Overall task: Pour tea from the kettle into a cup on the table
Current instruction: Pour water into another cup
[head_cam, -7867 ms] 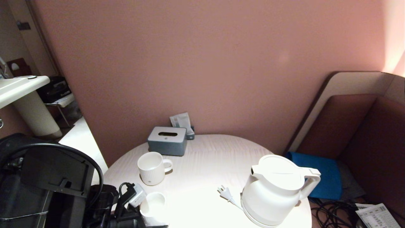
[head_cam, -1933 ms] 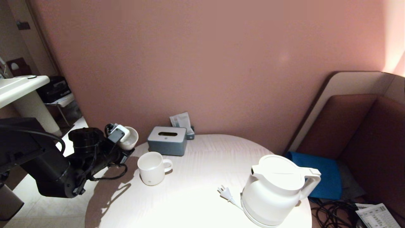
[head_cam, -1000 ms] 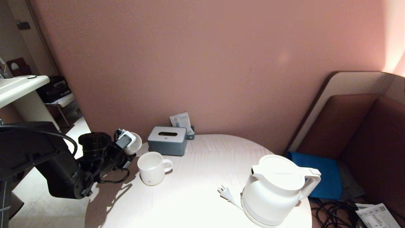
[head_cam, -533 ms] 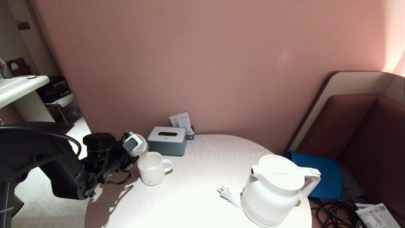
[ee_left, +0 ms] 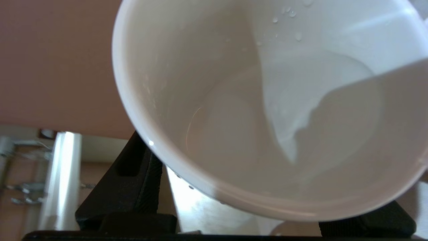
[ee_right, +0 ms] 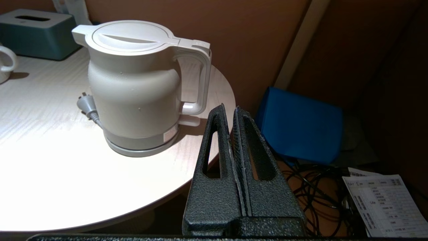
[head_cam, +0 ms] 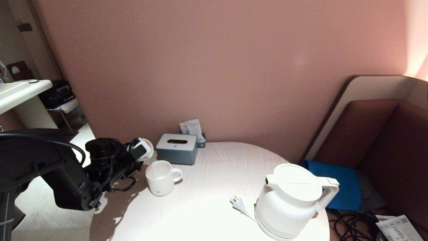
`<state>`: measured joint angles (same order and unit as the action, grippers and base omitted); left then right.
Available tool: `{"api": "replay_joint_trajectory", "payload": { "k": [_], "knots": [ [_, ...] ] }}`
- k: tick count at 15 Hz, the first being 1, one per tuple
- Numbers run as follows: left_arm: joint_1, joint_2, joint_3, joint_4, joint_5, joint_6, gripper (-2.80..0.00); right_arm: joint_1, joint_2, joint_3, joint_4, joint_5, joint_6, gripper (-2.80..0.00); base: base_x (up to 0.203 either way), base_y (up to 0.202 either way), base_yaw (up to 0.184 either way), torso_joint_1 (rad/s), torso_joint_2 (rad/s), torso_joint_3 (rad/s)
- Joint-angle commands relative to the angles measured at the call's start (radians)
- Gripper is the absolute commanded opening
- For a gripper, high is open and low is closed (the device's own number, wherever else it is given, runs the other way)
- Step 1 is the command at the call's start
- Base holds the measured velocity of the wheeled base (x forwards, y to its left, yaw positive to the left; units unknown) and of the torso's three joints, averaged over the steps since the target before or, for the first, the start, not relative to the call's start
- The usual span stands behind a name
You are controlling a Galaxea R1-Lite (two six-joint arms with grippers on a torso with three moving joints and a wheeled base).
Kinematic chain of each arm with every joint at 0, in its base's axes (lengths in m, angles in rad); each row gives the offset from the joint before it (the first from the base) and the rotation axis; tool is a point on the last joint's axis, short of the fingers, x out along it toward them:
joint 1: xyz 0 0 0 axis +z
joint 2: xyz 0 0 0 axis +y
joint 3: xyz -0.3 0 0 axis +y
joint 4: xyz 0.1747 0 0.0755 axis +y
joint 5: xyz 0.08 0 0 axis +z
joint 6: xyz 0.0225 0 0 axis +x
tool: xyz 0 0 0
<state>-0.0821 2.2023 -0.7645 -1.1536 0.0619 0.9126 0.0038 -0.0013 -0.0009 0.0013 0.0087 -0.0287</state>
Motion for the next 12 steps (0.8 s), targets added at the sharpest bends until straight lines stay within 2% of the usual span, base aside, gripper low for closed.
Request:
{"api": "replay_joint_trajectory", "payload": {
  "k": [1, 5, 7, 12],
  "knots": [
    [-0.006, -0.01, 0.001, -0.006, 0.002, 0.024, -2.8, 0.001, 0.001, 0.001, -0.001, 0.001, 0.0, -2.8, 0.0, 0.0, 0.0, 0.0, 0.0, 0.0],
    [-0.034, -0.009, 0.017, -0.01, 0.014, 0.068, -2.8, 0.001, 0.001, 0.001, 0.0, 0.001, 0.0, -2.8, 0.0, 0.0, 0.0, 0.0, 0.0, 0.0],
    [-0.045, 0.001, 0.026, -0.052, 0.027, 0.089, -2.8, 0.001, 0.001, 0.001, 0.0, 0.001, 0.0, -2.8, 0.0, 0.0, 0.0, 0.0, 0.0, 0.0],
    [-0.048, -0.001, 0.055, -0.072, 0.033, 0.148, -2.8, 0.001, 0.001, 0.001, 0.0, 0.001, 0.0, -2.8, 0.0, 0.0, 0.0, 0.0, 0.0, 0.0]
  ]
}}
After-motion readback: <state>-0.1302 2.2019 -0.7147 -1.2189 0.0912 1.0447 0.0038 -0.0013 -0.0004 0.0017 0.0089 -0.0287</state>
